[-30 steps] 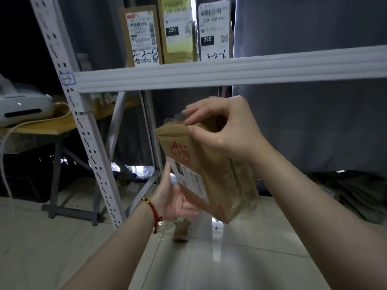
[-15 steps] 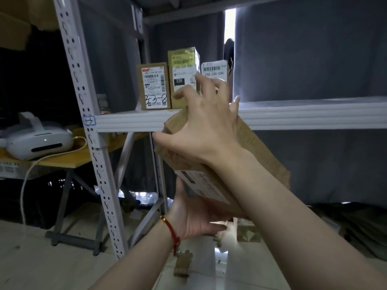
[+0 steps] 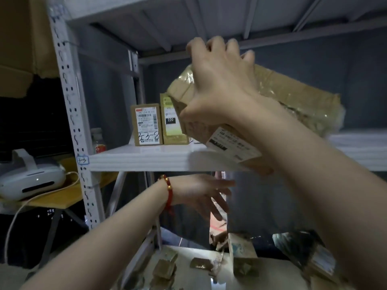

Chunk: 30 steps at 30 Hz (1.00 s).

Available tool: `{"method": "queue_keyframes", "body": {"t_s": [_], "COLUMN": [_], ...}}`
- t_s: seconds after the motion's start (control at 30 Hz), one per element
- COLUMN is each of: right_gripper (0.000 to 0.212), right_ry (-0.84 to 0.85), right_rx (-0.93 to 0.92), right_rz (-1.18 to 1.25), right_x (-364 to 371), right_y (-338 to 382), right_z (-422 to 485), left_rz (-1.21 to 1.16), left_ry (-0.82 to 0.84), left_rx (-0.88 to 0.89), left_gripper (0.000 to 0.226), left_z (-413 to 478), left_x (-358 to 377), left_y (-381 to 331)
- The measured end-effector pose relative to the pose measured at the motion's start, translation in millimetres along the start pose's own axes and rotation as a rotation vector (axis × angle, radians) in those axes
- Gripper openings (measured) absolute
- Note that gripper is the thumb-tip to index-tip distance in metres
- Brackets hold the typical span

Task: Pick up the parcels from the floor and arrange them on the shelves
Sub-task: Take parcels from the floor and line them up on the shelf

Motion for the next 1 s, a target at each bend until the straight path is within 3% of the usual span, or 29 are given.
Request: {"method": "queue_keyframes", "body": {"t_s": [0.1,0.23,0.3,0.4,0.5,0.63,0.83,0.9,1.0], "right_gripper": [0.102,0.1,0.095,0.1,0.082,0.07,0.067,0.056,0.061], "right_ry": [0.057,0.325,0.33,0.262,0.265,0.303,0.308,0.269,0.253], "right_rx": [-0.051,-0.054,-0.02,-0.027,-0.038,-0.054,-0.056,-0.057,-0.086], "right_rz": [-0.139,-0.222,-0.178,-0.01,0.018,-0.008,-0.131,-0.228,-0.416], "right_x": [-3,34,40,36,39,47,47,44,55], "right_y": [-17,-61,-81,-89,-95,-103,-121,-124,-129], "right_z": [24,23,21,27,36,50,60,60,58], "left_rz": [0.063,0.284,0.353,0.231,0.025,-0.241,-0.383,-0.413,-0.469], "left_ry": [-0.291,-0.596,-0.777,-0.949,-0.818,-0.555,-0.419,-0.43,-0.484], "left_rx": [-0.015,-0.006,-0.022,0.068,0.305,0.522,0.533,0.507,0.435], "left_gripper": [0.035,0.036,0.035,0.044,0.074,0.06,0.049,0.061,0.09], "left_z": [8,12,17,28,48,65,95,103,113], "left_x": [-45,-95,-109,-121,-125,-129,-129,-127,-125], "left_y": [-13,-30,-28,-24,-38,-65,-66,-65,-59]}}
Point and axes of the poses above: each hand's wrist, its own z-axis towards the middle knuckle, its own x-axis out of the palm, y = z × x, the point moved 7 cm from there along z, towards the middle knuckle, and after that the axes turned 13 degrees about z, right-handed, at the moved point
